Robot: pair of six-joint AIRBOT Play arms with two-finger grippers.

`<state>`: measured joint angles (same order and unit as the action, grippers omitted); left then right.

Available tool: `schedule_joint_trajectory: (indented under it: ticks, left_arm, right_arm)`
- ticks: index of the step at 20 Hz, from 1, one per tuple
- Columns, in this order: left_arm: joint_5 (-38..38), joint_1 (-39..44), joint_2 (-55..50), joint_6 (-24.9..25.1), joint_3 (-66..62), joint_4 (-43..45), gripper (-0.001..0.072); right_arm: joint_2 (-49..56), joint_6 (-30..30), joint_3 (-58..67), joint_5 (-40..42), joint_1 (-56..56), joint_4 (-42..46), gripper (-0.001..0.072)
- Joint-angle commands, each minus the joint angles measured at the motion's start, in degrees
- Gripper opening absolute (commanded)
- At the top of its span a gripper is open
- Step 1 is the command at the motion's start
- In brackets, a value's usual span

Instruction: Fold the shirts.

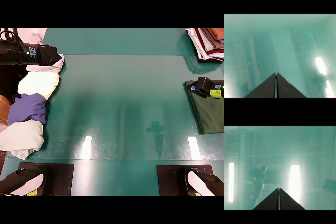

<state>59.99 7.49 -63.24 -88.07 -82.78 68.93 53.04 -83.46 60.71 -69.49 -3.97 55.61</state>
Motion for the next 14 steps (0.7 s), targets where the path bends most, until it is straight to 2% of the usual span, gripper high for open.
schedule_joint_trajectory:
  ticks: [1,14]
  left_arm:
    - [0.0,0.02,-0.02,0.0,0.0,0.0,0.0021]
    - [-1.07,0.02,-0.02,-0.31,0.0,-1.6,0.0022]
  right_arm:
    - [-0.04,0.0,0.02,0.57,0.33,-0.07,0.0011]
    - [-0.04,0.0,0.02,1.97,0.33,-0.07,0.0011]
